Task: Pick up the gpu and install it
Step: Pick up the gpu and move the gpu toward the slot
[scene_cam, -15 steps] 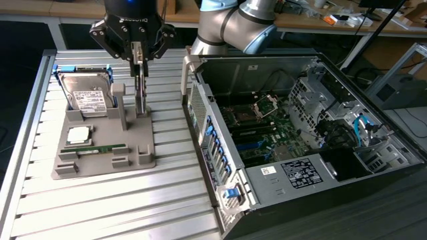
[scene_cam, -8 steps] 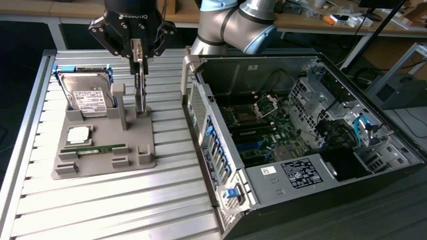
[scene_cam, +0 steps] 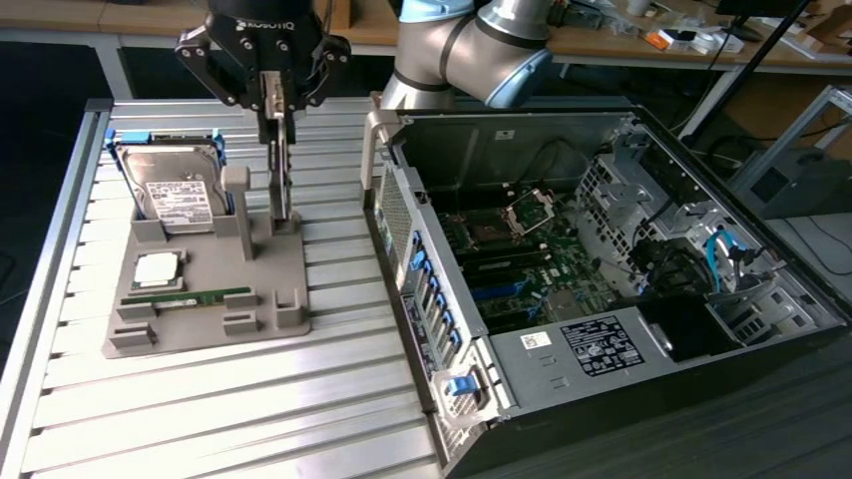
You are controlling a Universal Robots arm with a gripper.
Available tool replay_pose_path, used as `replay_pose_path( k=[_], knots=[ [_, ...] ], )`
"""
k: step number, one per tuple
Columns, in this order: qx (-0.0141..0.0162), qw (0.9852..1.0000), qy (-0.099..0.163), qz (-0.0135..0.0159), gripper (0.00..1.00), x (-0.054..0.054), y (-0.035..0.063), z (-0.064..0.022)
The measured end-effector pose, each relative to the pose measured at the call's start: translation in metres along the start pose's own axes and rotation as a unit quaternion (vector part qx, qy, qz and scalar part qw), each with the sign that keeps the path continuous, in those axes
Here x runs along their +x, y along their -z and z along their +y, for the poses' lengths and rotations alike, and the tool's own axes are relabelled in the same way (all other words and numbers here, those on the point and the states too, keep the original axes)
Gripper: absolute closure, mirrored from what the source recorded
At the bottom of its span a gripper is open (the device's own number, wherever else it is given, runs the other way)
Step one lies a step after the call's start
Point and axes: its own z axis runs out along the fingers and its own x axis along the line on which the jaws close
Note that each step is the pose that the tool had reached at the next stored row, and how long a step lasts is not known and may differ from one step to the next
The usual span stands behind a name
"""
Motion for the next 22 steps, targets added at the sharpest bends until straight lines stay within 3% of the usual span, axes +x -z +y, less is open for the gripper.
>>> replay_pose_path(
  k=[22],
  knots=[
    [0.0, 1.0, 0.0, 0.0, 0.73, 0.0, 0.0173, 0.0008]
  ],
)
